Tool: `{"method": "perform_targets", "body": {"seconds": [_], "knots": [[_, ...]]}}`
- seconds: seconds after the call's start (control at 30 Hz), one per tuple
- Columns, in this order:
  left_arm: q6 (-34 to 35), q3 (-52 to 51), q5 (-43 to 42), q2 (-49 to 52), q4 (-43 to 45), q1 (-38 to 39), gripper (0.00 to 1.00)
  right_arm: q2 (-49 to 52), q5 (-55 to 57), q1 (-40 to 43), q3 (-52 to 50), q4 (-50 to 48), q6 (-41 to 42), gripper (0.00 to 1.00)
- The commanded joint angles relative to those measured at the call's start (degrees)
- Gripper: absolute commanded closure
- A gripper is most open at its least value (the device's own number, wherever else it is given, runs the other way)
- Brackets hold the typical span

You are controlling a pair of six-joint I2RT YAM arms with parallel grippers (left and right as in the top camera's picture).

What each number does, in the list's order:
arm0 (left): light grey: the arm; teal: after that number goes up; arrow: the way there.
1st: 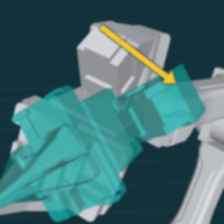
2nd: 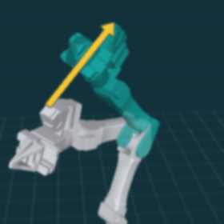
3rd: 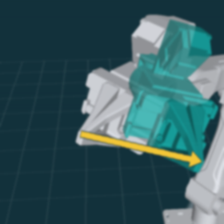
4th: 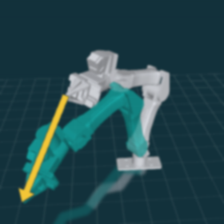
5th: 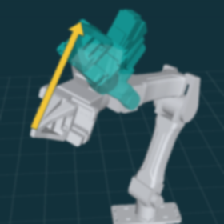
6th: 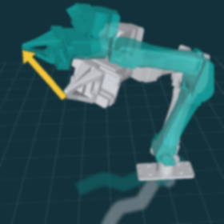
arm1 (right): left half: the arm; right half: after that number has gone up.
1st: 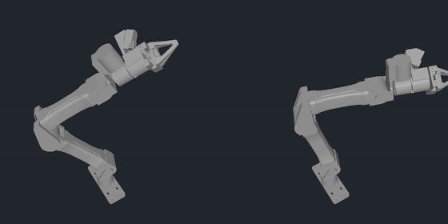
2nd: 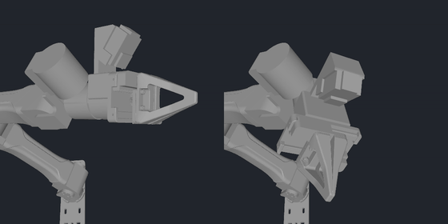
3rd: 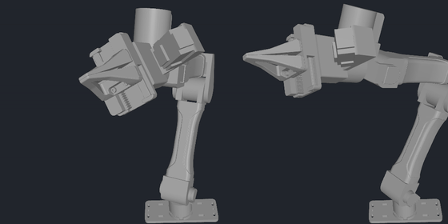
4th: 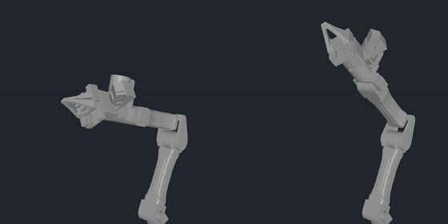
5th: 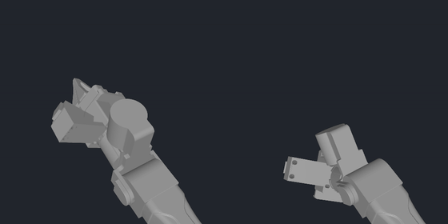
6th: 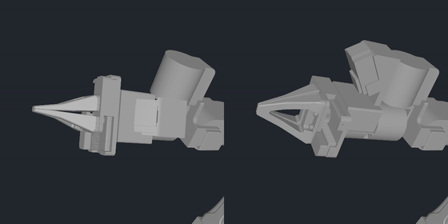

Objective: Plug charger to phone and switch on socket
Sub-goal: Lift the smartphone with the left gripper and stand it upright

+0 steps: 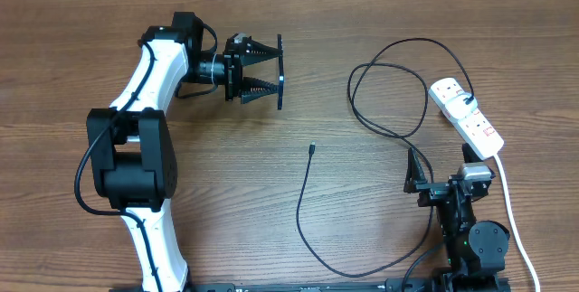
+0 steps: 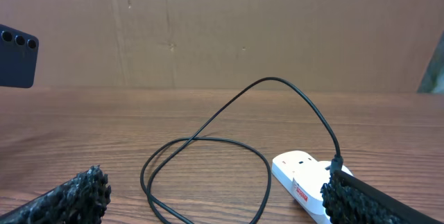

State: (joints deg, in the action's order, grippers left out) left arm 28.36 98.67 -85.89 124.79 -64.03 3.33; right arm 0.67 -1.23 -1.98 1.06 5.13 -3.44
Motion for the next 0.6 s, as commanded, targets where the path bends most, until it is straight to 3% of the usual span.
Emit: {"method": "perform_targets", "body": {"seconds": [0.0,0.57], "knots": [[1.3,1.7,-4.7,-0.3,0.2,-0.3,0.37,-0.5,0.3,-0.2,-0.6,-0.3,-0.2,0.00],[3.0,1.7,-4.7,-0.3,0.2,-0.3,0.37,-0.5,0.3,-0.2,-0.6,-0.3,-0.2,0.00]]}}
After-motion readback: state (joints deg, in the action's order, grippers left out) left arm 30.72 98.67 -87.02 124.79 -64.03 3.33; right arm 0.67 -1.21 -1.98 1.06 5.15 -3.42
